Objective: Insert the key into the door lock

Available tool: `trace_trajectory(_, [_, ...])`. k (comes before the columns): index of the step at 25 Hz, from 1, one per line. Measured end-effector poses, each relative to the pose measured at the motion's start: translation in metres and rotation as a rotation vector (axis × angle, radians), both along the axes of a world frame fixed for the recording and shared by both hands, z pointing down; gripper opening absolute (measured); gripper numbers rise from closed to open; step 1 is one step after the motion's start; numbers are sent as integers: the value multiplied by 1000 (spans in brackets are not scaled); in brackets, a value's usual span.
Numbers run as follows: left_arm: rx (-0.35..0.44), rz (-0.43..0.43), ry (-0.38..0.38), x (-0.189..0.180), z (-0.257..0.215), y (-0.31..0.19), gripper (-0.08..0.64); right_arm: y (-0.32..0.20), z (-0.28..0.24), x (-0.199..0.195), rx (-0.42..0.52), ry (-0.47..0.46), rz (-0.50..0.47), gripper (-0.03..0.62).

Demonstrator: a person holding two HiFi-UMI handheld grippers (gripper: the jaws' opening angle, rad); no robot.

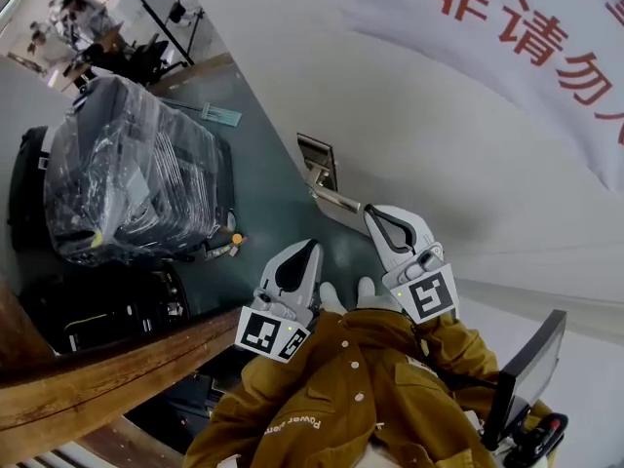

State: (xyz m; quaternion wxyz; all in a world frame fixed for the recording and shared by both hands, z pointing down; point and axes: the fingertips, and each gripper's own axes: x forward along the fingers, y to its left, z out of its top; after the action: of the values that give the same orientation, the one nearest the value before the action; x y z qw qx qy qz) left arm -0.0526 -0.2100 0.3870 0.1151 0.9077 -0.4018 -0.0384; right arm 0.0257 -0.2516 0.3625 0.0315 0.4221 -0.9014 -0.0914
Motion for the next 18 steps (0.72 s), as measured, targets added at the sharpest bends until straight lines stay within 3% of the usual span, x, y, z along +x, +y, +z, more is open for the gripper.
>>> trace_trajectory(1, [7,5,-11,3,-2,3,2,2,-6,-1,0,-83,21,5])
trace_trajectory(3, [-8,6,-23,6,0,5,2,5,-7,-5,1,-122,27,5])
trace_trajectory(7, [-50,-16,-14,0,9,4,2,10,4,-19,-28,-94,-7,5])
trace_trajectory(18, [-8,-28,-74,7,6,-5,2,1,22,-3,-109,-49,16,5])
